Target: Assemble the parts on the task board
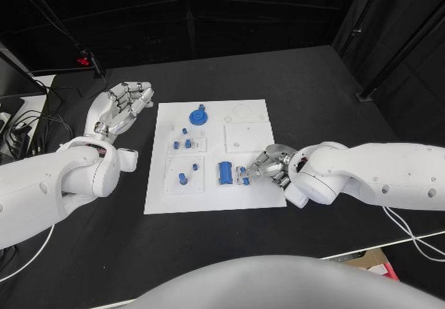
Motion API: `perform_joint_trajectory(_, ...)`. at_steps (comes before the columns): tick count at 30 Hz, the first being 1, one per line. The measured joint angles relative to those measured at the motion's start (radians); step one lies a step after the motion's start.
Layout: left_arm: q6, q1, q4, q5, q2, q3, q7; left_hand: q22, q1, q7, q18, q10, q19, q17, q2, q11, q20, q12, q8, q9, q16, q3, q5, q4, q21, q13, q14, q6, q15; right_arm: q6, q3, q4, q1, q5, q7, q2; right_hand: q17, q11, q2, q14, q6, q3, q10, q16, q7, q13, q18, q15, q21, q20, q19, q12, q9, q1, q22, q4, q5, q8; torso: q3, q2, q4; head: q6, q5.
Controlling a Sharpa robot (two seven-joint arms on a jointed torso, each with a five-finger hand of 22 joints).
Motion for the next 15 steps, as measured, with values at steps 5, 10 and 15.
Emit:
perform_joint_trajectory(5, 0.0, 0.0, 0.0, 0.0, 0.0, 0.0, 0.0, 0.0, 0.0, 0.0, 0.0, 0.0, 0.0, 0.0, 0.0, 0.0, 0.0, 0.0, 0.0, 0.0, 0.0, 0.0, 0.0, 0.0, 0.0, 0.0, 0.0, 0.0, 0.0, 0.0, 0.0, 0.0, 0.0, -0.011, -0.001, 0.002, 0.0, 0.0, 0.0, 0.0, 0.0, 0.0, 0.0, 0.0, 0.0, 0.0, 0.0, 0.0, 0.0, 0.0, 0.0, 0.0, 0.0, 0.0, 0.0, 0.0, 0.0, 0.0, 0.0002, 0.001, 0.0, 0.0, 0.002)
perform_joint_trajectory(10, 0.0, 0.0, 0.0, 0.0, 0.0, 0.0, 0.0, 0.0, 0.0, 0.0, 0.0, 0.0, 0.0, 0.0, 0.0, 0.0, 0.0, 0.0, 0.0, 0.0, 0.0, 0.0, 0.0, 0.0, 0.0, 0.0, 0.0, 0.0, 0.0, 0.0, 0.0, 0.0, 0.0, -0.019, -0.003, 0.003, 0.0, 0.0, 0.0, 0.0, 0.0, 0.0, 0.0, 0.0, 0.0, 0.0, 0.0, 0.0, 0.0, 0.0, 0.0, 0.0, 0.0, 0.0, 0.0, 0.0, 0.0, 0.0, 0.0002, 0.001, 0.0, 0.0, 0.005)
perform_joint_trajectory(15, 0.001, 0.0, 0.0, 0.0, 0.0, 0.0, 0.0, 0.0, 0.0, 0.0, 0.0, 0.0, 0.0, 0.0, 0.0, 0.0, 0.0, 0.0, 0.0, 0.0, 0.0, 0.0, 0.0, 0.0, 0.0, 0.0, 0.0, 0.0, 0.0, 0.001, 0.0, -0.002, 0.0, -0.024, -0.005, 0.005, 0.0, 0.0, 0.0, 0.0, 0.0, -0.004, 0.0, 0.0, 0.0, 0.0, 0.0, 0.0, 0.0, 0.0, 0.0, 0.0, 0.0, 0.0, 0.0, 0.002, -0.006, 0.0, -0.0001, 0.001, 0.0, 0.0, 0.007)
